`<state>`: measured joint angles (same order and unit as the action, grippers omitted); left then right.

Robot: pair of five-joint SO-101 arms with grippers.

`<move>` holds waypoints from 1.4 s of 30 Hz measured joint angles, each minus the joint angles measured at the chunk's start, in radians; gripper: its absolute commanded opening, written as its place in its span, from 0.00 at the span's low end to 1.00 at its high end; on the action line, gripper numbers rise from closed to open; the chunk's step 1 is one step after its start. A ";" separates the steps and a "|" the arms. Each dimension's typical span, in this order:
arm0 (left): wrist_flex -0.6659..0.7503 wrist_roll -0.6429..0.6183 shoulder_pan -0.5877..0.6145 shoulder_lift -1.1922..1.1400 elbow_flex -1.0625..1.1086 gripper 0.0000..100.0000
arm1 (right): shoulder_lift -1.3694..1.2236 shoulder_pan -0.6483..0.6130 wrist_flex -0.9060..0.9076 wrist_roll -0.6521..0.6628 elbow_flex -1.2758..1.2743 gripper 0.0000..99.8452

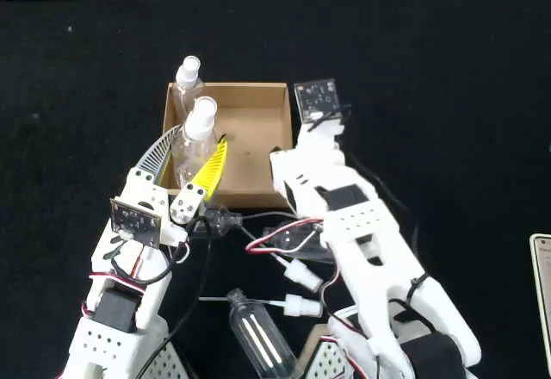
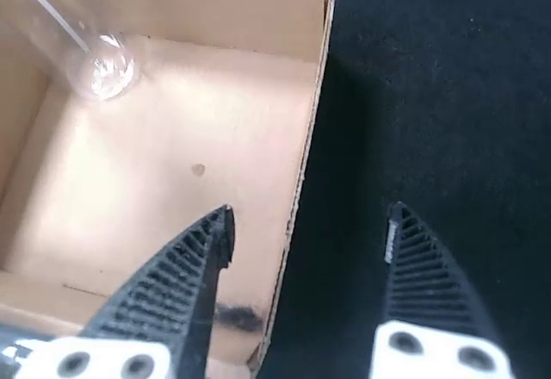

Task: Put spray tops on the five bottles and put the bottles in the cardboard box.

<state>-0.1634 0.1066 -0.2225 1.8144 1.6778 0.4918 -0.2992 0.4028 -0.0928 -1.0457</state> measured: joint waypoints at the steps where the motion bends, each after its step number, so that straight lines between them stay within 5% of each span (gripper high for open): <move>1: 0.000 0.000 0.000 0.000 0.000 0.03 | 0.000 0.000 -0.005 0.000 -0.006 0.20; 16: 0.000 0.000 0.000 0.000 0.000 0.03 | -0.250 0.000 0.014 0.009 0.066 0.19; 22: 0.000 0.000 0.000 0.000 0.000 0.03 | -0.259 0.000 0.046 0.014 0.089 0.01; 42: 0.000 0.000 0.000 0.000 0.000 0.03 | -0.261 0.054 0.178 0.221 0.180 0.01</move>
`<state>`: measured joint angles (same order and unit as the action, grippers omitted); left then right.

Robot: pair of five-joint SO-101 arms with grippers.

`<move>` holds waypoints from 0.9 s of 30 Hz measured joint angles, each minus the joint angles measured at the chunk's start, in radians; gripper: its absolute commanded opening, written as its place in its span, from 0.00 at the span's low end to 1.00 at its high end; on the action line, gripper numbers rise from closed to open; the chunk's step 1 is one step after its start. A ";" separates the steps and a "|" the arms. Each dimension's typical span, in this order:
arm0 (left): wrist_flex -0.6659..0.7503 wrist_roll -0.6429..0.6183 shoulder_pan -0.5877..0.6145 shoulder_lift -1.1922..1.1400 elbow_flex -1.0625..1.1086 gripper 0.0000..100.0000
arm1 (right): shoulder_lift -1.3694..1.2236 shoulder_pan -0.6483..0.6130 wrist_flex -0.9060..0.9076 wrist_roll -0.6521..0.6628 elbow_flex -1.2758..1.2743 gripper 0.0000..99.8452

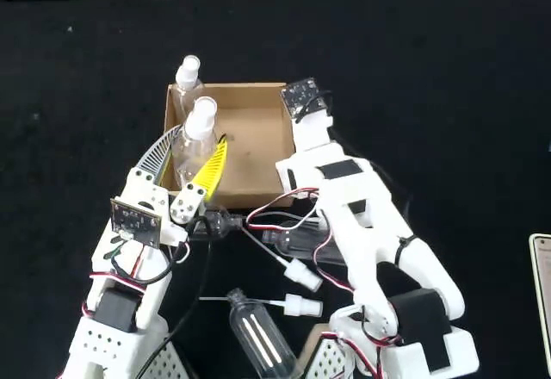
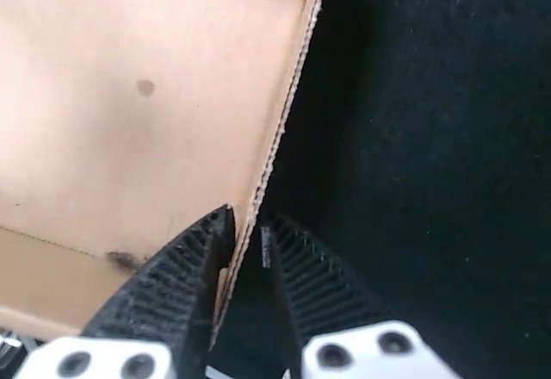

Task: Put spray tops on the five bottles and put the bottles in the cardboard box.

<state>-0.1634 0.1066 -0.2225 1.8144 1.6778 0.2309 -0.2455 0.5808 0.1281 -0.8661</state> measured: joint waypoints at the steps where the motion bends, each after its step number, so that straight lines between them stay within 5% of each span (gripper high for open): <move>1: 0.000 0.000 0.000 0.000 0.000 0.03 | 0.000 0.000 0.000 0.005 0.000 0.01; 27: 0.000 0.000 0.000 0.000 0.000 0.03 | 0.000 0.058 0.060 -0.101 0.017 0.01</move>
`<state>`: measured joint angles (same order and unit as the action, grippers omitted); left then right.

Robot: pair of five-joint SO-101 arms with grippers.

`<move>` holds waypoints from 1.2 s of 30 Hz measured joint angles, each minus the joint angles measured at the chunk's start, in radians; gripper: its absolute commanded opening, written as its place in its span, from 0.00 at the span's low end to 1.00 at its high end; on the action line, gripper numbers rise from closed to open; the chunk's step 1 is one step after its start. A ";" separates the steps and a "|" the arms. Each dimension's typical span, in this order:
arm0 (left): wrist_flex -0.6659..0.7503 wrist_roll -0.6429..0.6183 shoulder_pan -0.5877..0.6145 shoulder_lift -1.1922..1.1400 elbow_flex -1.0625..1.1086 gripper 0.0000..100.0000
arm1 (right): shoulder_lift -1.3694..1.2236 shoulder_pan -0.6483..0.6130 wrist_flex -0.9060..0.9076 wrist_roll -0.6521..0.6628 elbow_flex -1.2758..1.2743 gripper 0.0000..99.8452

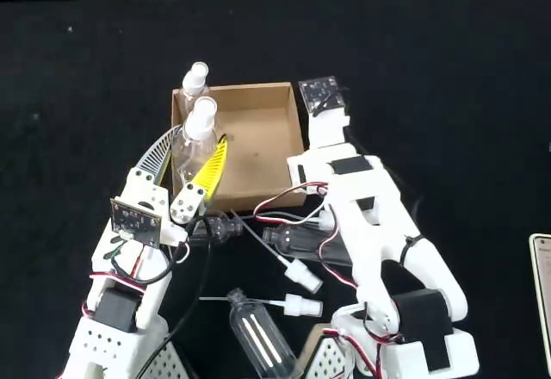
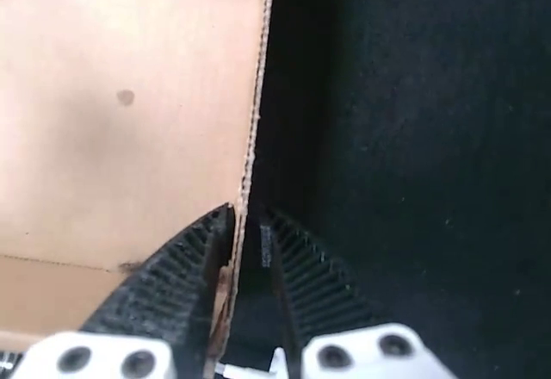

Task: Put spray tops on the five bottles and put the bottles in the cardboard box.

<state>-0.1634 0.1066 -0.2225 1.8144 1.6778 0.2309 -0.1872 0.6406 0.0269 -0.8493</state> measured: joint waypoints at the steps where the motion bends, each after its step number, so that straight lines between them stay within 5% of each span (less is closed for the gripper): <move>1: 0.000 0.000 0.000 0.000 0.000 0.03 | 0.000 0.000 0.005 0.000 0.000 0.01; 36: 0.000 0.000 0.000 0.000 0.000 0.03 | 0.000 0.000 0.092 -0.055 0.002 0.01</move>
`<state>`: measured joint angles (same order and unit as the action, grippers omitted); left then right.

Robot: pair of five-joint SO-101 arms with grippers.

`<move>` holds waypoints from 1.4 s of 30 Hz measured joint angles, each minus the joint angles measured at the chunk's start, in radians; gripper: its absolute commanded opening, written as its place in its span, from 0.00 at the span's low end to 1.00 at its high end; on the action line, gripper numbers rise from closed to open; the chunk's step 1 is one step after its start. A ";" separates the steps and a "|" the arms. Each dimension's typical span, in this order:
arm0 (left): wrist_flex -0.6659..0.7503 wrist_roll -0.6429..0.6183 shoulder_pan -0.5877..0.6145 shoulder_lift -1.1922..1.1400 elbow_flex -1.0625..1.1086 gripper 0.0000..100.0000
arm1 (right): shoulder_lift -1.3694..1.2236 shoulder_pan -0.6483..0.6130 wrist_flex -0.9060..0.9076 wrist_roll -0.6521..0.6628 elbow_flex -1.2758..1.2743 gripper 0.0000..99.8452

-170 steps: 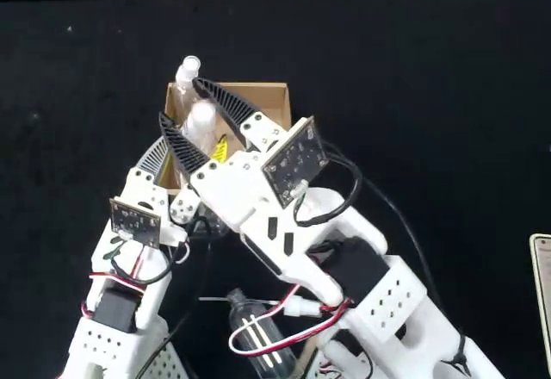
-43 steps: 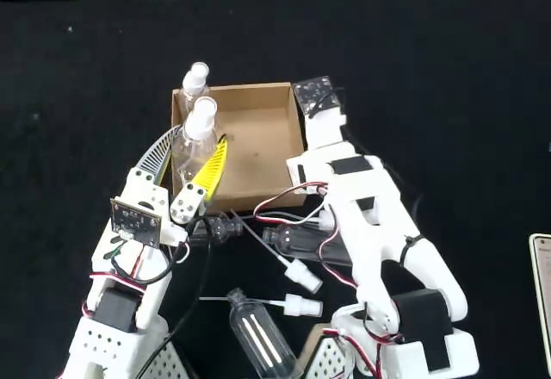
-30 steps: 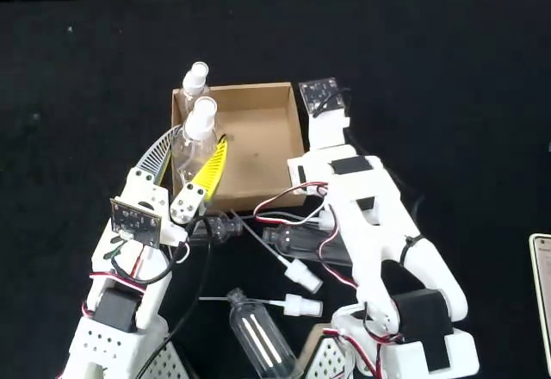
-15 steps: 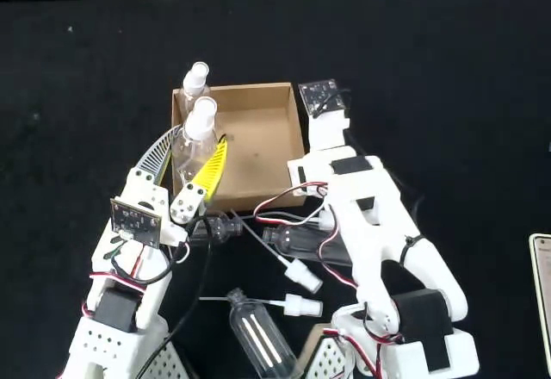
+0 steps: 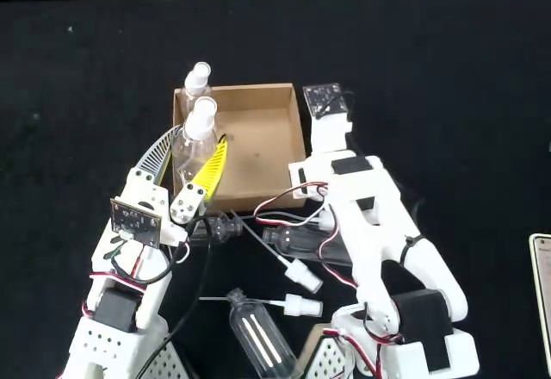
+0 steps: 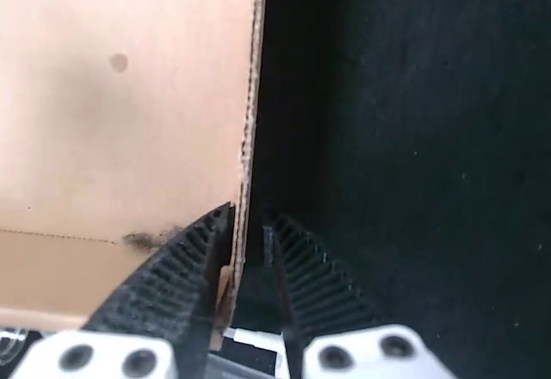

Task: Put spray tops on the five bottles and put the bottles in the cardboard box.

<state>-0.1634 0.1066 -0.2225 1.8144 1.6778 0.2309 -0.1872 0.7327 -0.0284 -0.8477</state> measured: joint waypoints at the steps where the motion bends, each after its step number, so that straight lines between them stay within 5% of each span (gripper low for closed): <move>1: 0.000 0.000 0.000 0.000 0.000 0.03 | 0.002 0.000 0.000 0.000 0.000 0.01; 31: 0.000 0.000 0.000 0.000 0.000 0.03 | 0.184 -0.009 -0.023 0.009 -0.107 0.02; 38: 0.000 0.000 0.000 0.000 0.000 0.03 | 0.184 -0.009 -0.032 0.009 -0.109 0.21; 42: 0.000 0.000 0.000 0.000 0.000 0.03 | 0.219 -0.008 -0.017 0.009 -0.101 0.21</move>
<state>-0.1634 0.1066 -0.2225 1.8144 1.6778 0.4503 -0.1949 0.7158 -0.0192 -0.9490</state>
